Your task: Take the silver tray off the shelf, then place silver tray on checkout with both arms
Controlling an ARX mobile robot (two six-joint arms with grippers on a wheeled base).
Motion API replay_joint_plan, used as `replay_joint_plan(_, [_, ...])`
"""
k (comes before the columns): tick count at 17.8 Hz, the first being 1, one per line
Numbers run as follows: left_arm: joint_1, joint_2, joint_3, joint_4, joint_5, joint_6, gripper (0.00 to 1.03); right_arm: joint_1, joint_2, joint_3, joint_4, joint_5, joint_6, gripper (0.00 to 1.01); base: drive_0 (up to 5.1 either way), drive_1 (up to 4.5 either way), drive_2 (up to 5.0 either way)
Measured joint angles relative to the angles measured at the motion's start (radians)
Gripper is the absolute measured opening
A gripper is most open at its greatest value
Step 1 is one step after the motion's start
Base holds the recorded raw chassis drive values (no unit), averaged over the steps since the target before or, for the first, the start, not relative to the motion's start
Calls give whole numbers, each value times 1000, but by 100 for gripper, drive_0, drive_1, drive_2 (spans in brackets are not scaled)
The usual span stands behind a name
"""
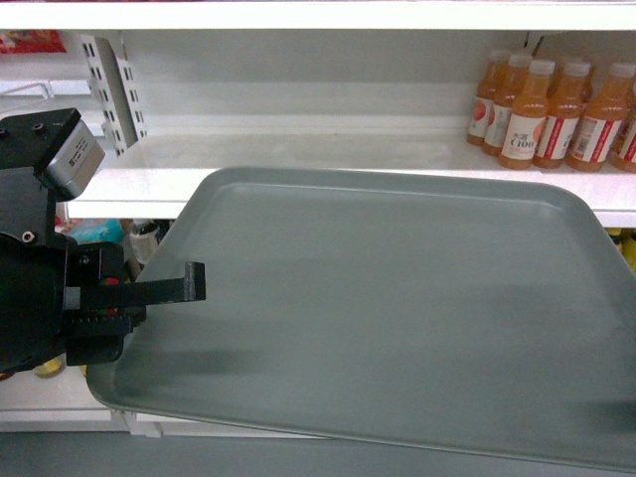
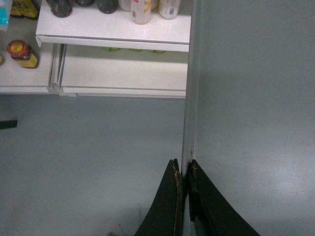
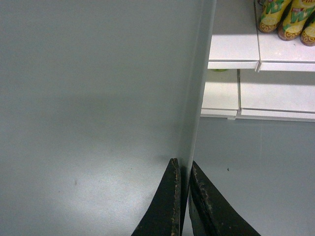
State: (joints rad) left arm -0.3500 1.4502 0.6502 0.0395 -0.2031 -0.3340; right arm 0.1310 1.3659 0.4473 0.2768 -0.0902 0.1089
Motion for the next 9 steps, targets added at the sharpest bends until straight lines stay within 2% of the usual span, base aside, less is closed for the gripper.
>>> replay_joint_plan(9, [0, 0, 0, -2, -3, 0, 3, 0, 0, 0, 0, -1, 0, 3, 9, -417, 435])
